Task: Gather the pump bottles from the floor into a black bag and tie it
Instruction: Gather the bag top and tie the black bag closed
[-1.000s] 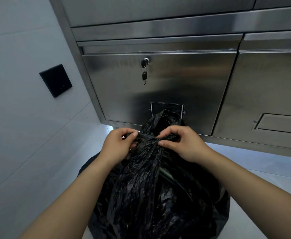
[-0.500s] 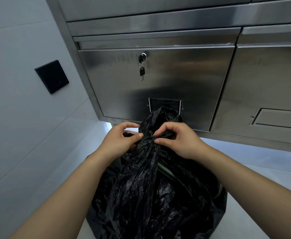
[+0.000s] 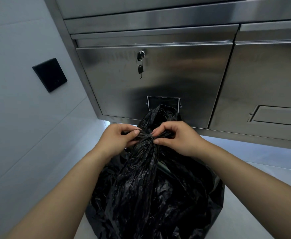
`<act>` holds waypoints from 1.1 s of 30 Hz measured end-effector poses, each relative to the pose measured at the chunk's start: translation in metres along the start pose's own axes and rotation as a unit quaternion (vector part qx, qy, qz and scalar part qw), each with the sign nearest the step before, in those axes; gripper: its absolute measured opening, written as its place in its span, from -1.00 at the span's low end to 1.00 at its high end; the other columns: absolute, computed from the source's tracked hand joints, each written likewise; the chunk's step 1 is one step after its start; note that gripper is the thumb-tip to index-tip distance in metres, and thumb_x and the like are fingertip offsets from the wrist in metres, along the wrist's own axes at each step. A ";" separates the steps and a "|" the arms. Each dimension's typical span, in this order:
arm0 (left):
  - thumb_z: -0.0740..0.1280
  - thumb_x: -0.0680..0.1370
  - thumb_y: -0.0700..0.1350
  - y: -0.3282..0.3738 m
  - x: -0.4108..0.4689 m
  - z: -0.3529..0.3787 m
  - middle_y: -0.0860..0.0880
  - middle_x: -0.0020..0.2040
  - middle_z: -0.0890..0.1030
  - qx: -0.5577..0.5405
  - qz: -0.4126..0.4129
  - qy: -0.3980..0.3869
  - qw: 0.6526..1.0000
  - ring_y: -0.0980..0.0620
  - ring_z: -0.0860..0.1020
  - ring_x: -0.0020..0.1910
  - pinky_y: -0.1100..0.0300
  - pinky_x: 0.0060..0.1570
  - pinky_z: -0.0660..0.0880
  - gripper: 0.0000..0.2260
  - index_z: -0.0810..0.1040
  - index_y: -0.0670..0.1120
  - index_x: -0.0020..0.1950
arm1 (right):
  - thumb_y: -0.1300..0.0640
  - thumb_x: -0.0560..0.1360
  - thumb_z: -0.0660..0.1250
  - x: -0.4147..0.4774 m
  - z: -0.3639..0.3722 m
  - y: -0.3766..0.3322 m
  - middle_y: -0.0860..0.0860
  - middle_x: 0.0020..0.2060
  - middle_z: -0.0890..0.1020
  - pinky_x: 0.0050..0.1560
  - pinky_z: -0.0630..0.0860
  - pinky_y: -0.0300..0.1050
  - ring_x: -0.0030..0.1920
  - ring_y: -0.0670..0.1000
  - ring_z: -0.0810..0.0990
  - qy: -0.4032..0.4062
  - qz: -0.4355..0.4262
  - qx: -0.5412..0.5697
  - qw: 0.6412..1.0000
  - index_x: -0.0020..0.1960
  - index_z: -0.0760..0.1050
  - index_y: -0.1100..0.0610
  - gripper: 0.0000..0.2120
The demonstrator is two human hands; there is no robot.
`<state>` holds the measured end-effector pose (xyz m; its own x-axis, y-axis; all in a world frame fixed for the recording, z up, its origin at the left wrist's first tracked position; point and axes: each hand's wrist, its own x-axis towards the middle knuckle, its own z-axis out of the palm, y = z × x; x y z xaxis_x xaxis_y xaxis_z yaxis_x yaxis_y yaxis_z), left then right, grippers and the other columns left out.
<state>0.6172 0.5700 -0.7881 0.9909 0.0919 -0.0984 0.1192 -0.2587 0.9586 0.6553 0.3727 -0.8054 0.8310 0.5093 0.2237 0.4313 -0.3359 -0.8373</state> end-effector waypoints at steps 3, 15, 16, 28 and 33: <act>0.33 0.52 -0.32 0.002 0.002 -0.001 -0.01 -0.22 0.67 -0.061 0.010 0.025 0.998 0.18 0.64 -0.27 0.42 -0.25 0.54 -0.77 0.67 -0.02 -0.17 | 0.16 0.36 0.49 0.000 -0.002 -0.001 -0.03 -0.13 0.69 0.15 0.51 -0.02 -0.05 -0.06 0.64 0.014 0.007 0.014 1.000 -0.22 0.58 -0.07 -0.85; 0.49 0.30 0.18 0.004 -0.007 0.015 0.19 -0.13 0.70 0.092 0.083 0.013 0.992 0.23 0.64 -0.11 0.21 0.01 0.55 -0.75 0.65 0.19 -0.07 | -0.04 0.37 0.45 0.006 0.001 0.006 -0.15 -0.24 0.68 -0.02 0.55 -0.12 -0.15 -0.17 0.63 0.155 0.071 0.025 0.985 -0.22 0.59 -0.11 -0.95; 0.52 0.22 0.20 0.004 -0.008 0.018 0.25 -0.14 0.68 0.113 0.089 0.024 0.989 0.29 0.63 -0.14 0.32 -0.06 0.53 -0.67 0.64 0.19 -0.07 | -0.06 0.35 0.45 0.007 0.003 0.007 -0.16 -0.26 0.68 -0.04 0.55 -0.11 -0.17 -0.18 0.63 0.163 0.076 0.028 0.983 -0.22 0.59 -0.12 -0.94; 0.55 0.33 -0.02 -0.004 -0.004 0.026 0.15 -0.19 0.71 0.024 0.060 0.129 0.990 0.21 0.66 -0.17 0.22 -0.05 0.56 -0.82 0.68 0.07 -0.10 | -0.35 0.20 0.37 0.004 0.005 0.013 -0.19 0.00 0.53 -0.12 0.59 -0.06 -0.26 -0.04 0.65 0.182 0.060 0.101 0.976 0.24 0.25 -0.34 -0.35; 0.52 0.37 -0.10 -0.004 -0.003 0.024 0.05 -0.20 0.73 -0.086 -0.001 0.135 0.987 0.07 0.69 -0.16 0.17 -0.08 0.58 -0.91 0.70 0.03 -0.14 | -0.19 0.35 0.35 0.001 0.009 0.004 -0.28 -0.02 0.42 -0.27 0.45 -0.34 -0.33 -0.08 0.61 0.143 -0.044 0.034 0.988 0.22 0.31 -0.40 -0.53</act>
<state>0.6155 0.5481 -0.7982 0.9351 0.3510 -0.0484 0.0862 -0.0930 0.9919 0.6543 0.3791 -0.8132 0.8604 0.2870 0.4211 0.4903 -0.2404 -0.8378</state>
